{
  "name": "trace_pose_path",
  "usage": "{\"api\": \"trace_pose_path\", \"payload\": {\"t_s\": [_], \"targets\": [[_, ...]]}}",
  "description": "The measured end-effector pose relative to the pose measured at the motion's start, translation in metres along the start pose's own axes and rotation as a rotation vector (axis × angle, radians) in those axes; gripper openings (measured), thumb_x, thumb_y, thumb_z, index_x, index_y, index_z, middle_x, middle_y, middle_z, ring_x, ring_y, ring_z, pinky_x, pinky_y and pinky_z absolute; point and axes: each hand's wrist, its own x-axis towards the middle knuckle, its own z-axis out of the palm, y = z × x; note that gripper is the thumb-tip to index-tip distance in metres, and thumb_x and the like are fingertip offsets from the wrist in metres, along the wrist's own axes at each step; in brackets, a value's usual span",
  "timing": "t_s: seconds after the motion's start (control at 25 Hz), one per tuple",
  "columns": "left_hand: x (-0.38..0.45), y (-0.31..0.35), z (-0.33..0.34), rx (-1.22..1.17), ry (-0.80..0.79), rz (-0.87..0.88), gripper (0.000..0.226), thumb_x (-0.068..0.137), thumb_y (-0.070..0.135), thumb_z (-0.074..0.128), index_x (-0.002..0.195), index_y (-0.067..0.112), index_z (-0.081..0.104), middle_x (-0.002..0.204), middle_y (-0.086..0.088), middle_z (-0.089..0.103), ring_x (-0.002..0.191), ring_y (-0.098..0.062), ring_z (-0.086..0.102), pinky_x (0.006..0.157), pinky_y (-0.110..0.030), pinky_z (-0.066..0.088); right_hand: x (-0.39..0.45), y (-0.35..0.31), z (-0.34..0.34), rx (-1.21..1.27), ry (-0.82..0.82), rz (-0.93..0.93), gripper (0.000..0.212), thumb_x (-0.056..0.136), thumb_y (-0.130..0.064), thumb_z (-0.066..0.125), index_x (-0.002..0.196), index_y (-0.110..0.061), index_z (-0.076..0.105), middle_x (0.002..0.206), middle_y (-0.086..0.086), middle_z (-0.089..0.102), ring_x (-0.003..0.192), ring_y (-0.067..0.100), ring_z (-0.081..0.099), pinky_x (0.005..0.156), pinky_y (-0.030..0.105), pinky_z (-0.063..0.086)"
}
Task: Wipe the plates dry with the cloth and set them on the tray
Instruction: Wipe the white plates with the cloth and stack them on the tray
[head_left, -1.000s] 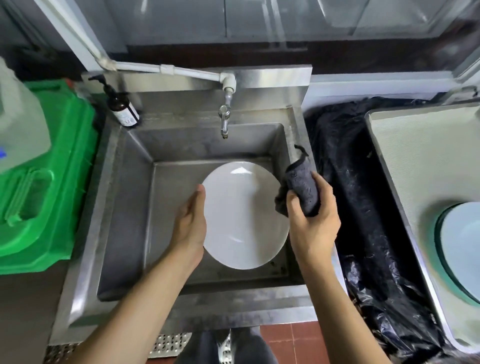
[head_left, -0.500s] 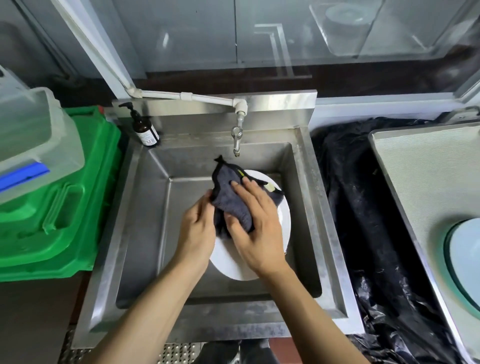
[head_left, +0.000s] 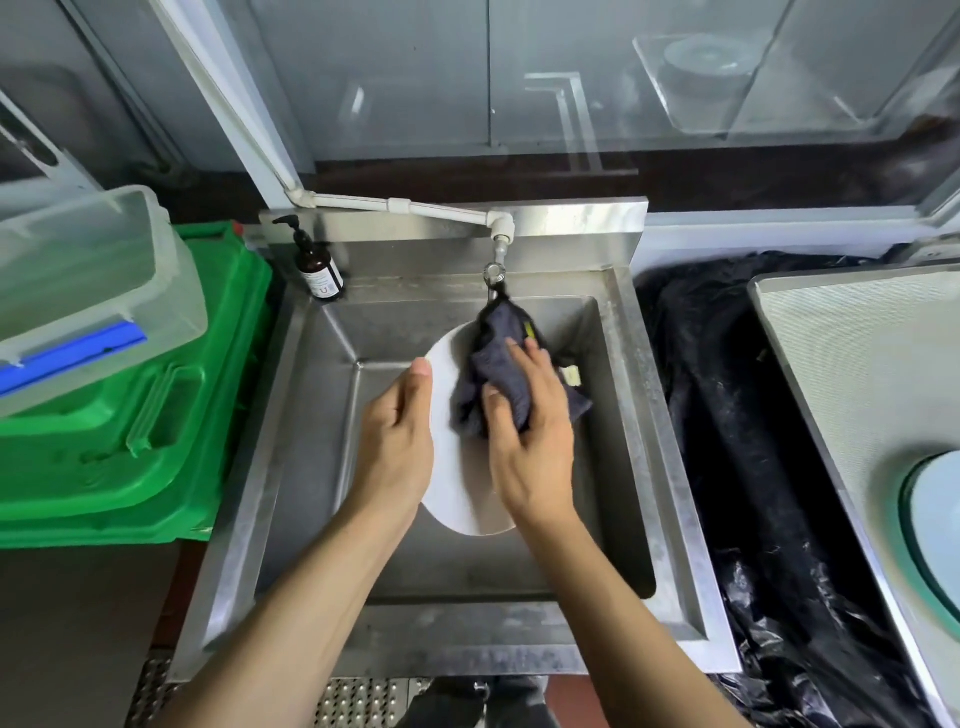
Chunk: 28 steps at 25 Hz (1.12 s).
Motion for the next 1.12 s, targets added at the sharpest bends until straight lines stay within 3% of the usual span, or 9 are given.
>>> {"api": "trace_pose_path", "payload": {"t_s": [0.08, 0.2, 0.32, 0.52, 0.64, 0.72, 0.84, 1.0, 1.12], "targets": [[-0.005, 0.004, -0.001, 0.066, 0.005, 0.035, 0.038, 0.105, 0.04, 0.048, 0.074, 0.034, 0.069, 0.063, 0.028, 0.066, 0.058, 0.02, 0.051, 0.054, -0.002, 0.037, -0.002, -0.004, 0.001, 0.054, 0.062, 0.132, 0.047, 0.101, -0.021, 0.059, 0.147, -0.031, 0.052, 0.161, -0.008, 0.04, 0.153, 0.01, 0.027, 0.126, 0.046, 0.023], [0.001, 0.008, 0.002, -0.049, 0.005, -0.024, 0.036, 0.106, 0.025, 0.047, 0.08, 0.034, 0.07, 0.073, 0.028, 0.071, 0.075, 0.013, 0.065, 0.067, -0.004, 0.045, -0.028, -0.014, 0.017, 0.114, -0.103, -0.039, 0.047, 0.099, -0.025, 0.057, 0.145, -0.033, 0.052, 0.157, -0.01, 0.046, 0.152, 0.008, 0.031, 0.125, 0.04, 0.025], [0.003, 0.008, -0.002, -0.176, 0.05, -0.133, 0.036, 0.106, 0.027, 0.048, 0.078, 0.026, 0.069, 0.07, 0.02, 0.072, 0.07, 0.01, 0.066, 0.063, -0.009, 0.049, -0.034, -0.01, 0.014, 0.012, -0.166, -0.14, 0.049, 0.098, -0.03, 0.056, 0.147, -0.027, 0.053, 0.155, -0.013, 0.047, 0.151, 0.005, 0.031, 0.125, 0.035, 0.023], [-0.005, 0.008, -0.006, -0.151, 0.053, -0.118, 0.039, 0.104, 0.038, 0.05, 0.072, 0.032, 0.072, 0.066, 0.031, 0.067, 0.065, 0.021, 0.058, 0.06, -0.001, 0.043, -0.021, -0.021, 0.008, 0.071, -0.045, 0.076, 0.044, 0.099, -0.019, 0.06, 0.143, -0.02, 0.058, 0.151, -0.006, 0.053, 0.147, 0.009, 0.037, 0.123, 0.043, 0.029], [0.004, 0.015, -0.009, -0.288, 0.059, -0.23, 0.035, 0.105, 0.031, 0.051, 0.081, 0.019, 0.074, 0.071, 0.012, 0.076, 0.071, -0.001, 0.071, 0.066, -0.017, 0.056, -0.047, -0.031, 0.018, 0.015, -0.161, -0.082, 0.048, 0.093, -0.03, 0.057, 0.14, -0.022, 0.061, 0.15, -0.012, 0.051, 0.146, -0.001, 0.035, 0.124, 0.034, 0.027], [0.005, 0.018, -0.014, -0.346, 0.055, -0.264, 0.039, 0.102, 0.039, 0.054, 0.078, 0.019, 0.076, 0.077, 0.001, 0.078, 0.076, -0.016, 0.074, 0.072, -0.029, 0.059, -0.06, -0.026, 0.016, -0.031, -0.176, -0.125, 0.049, 0.091, -0.031, 0.057, 0.14, -0.025, 0.061, 0.149, -0.017, 0.049, 0.146, -0.001, 0.035, 0.124, 0.038, 0.029], [0.007, 0.018, -0.023, -0.219, 0.139, -0.229, 0.037, 0.1, 0.048, 0.055, 0.074, 0.026, 0.07, 0.064, 0.021, 0.071, 0.062, 0.003, 0.067, 0.059, -0.021, 0.053, -0.077, -0.012, 0.004, -0.115, -0.192, -0.176, 0.048, 0.092, -0.031, 0.057, 0.14, -0.023, 0.061, 0.149, -0.015, 0.05, 0.146, 0.003, 0.036, 0.122, 0.047, 0.032], [0.003, 0.021, -0.026, -0.133, 0.123, -0.262, 0.041, 0.099, 0.055, 0.051, 0.062, 0.051, 0.068, 0.055, 0.024, 0.065, 0.058, 0.0, 0.06, 0.056, -0.022, 0.05, -0.075, 0.013, -0.014, -0.204, 0.038, -0.017, 0.051, 0.094, -0.039, 0.051, 0.138, -0.017, 0.063, 0.15, -0.002, 0.053, 0.144, 0.012, 0.041, 0.121, 0.048, 0.031], [-0.007, 0.02, -0.024, -0.129, 0.071, -0.256, 0.043, 0.1, 0.053, 0.049, 0.061, 0.056, 0.067, 0.056, 0.025, 0.065, 0.054, 0.007, 0.06, 0.054, -0.018, 0.05, -0.047, 0.015, -0.022, -0.112, 0.17, 0.184, 0.052, 0.093, -0.044, 0.051, 0.14, -0.021, 0.06, 0.15, -0.009, 0.049, 0.142, 0.013, 0.043, 0.12, 0.039, 0.032]]}}
